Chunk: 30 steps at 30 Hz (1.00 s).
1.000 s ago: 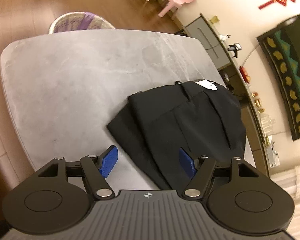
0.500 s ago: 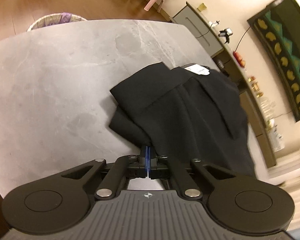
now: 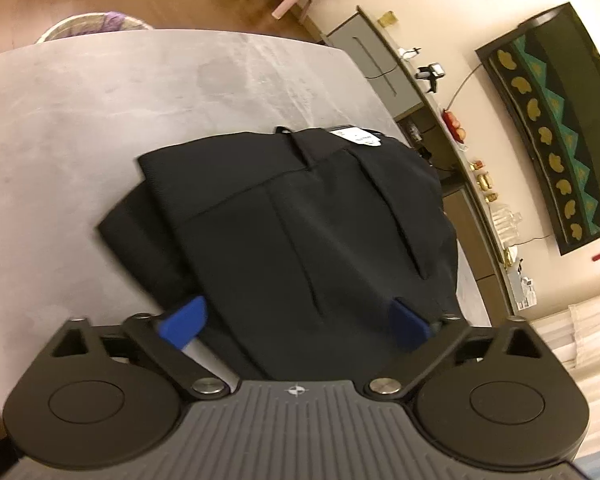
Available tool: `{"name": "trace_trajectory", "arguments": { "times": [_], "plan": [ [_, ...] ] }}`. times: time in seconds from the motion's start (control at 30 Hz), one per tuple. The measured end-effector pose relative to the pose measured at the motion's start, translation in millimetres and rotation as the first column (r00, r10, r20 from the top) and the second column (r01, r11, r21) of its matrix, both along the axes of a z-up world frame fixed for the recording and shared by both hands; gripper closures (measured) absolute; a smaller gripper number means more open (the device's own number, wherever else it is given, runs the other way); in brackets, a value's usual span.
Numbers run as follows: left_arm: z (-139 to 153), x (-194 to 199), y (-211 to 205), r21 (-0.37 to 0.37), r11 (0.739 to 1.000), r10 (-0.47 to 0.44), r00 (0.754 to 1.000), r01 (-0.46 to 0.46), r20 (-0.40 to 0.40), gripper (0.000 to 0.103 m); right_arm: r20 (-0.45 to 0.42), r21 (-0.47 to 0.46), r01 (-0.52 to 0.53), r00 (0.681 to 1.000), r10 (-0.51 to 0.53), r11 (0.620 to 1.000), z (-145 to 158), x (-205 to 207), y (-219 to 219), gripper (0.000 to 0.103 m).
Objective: Fold clothes
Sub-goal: 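Open the left gripper and smooth the folded trousers flat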
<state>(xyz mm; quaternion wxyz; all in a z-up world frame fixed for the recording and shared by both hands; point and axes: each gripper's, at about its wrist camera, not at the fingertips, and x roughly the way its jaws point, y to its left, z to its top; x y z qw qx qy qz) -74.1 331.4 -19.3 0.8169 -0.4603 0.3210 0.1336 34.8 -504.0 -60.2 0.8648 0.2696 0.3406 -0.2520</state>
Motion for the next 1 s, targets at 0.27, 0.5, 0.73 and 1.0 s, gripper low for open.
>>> {"name": "trace_trajectory", "arguments": {
  "times": [0.27, 0.5, 0.73, 1.0],
  "plan": [
    [2, 15, -5, 0.048, 0.999, -0.016, 1.0, 0.016, -0.004, 0.002, -0.036, -0.173, -0.309, 0.951, 0.308, 0.935, 8, 40, 57, 0.097],
    [4, 21, -9, 0.106, 0.993, -0.047, 0.999, 0.048, -0.011, 0.004, 0.352, 0.046, -0.255, 0.909, 0.224, 0.966, 57, 6, 36, 0.097],
    [14, 9, -37, 0.078, 0.98, -0.183, 0.983, 0.182, 0.002, 0.003, 0.44, 0.382, -0.249, 0.896, 0.062, 0.89, 38, 5, 4, 0.097],
    [0, -1, -58, -0.069, 0.988, -0.14, 0.99, 0.138, -0.027, 0.001, 0.402, 0.484, -0.225, 0.916, 0.014, 0.846, 33, 19, -5, 0.096]
  ]
}}
